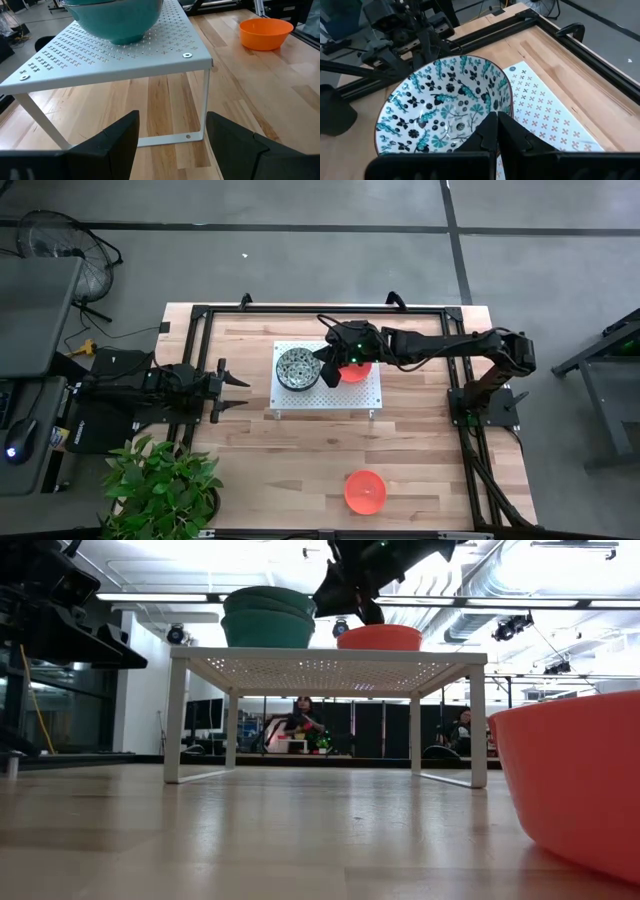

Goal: Pick & Place Mini bowls
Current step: Stack the white patterned bowl on the white patterned bowl on the shelf

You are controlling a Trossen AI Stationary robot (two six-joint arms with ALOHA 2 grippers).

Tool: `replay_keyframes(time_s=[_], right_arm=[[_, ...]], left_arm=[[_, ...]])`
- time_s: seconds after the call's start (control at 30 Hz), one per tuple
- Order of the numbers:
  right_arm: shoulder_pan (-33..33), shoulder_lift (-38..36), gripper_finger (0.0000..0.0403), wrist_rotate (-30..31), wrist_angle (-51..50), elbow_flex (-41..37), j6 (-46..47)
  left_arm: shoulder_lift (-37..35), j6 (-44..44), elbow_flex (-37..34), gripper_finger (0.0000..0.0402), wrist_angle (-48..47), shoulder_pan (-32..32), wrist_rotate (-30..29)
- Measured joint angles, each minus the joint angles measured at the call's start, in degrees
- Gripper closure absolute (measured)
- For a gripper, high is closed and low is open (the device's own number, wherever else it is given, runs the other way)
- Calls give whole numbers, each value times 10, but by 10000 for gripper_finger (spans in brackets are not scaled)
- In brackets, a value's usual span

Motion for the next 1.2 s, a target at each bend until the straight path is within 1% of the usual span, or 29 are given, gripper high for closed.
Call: replay_keyframes(time_s=[0.2, 0.53, 0.67, 0.77, 0.87, 1.0, 1.07, 1.2], right_arm=[[0, 7, 403, 1, 9, 0, 8], [-2, 3, 403, 1, 84, 0, 15], [10, 0, 403, -16, 143, 1, 15], [25, 2, 403, -10, 158, 1, 15], [38, 9, 403, 8, 158, 1, 20], [61, 17, 403, 32, 185, 1, 27], [78, 18, 403, 61, 185, 1, 26], [108, 19, 403, 146, 181, 1, 26]], left_arm=[[0, 0, 0, 176, 0, 0, 0], [0, 0, 0, 176, 0, 0, 0], [0, 0, 0, 176, 0, 0, 0], [0, 0, 0, 176, 0, 0, 0], [0, 0, 0, 176, 0, 0, 0], [0, 0, 0, 176, 0, 0, -1], [0, 0, 0, 176, 0, 0, -2], [0, 0, 0, 176, 0, 0, -2]])
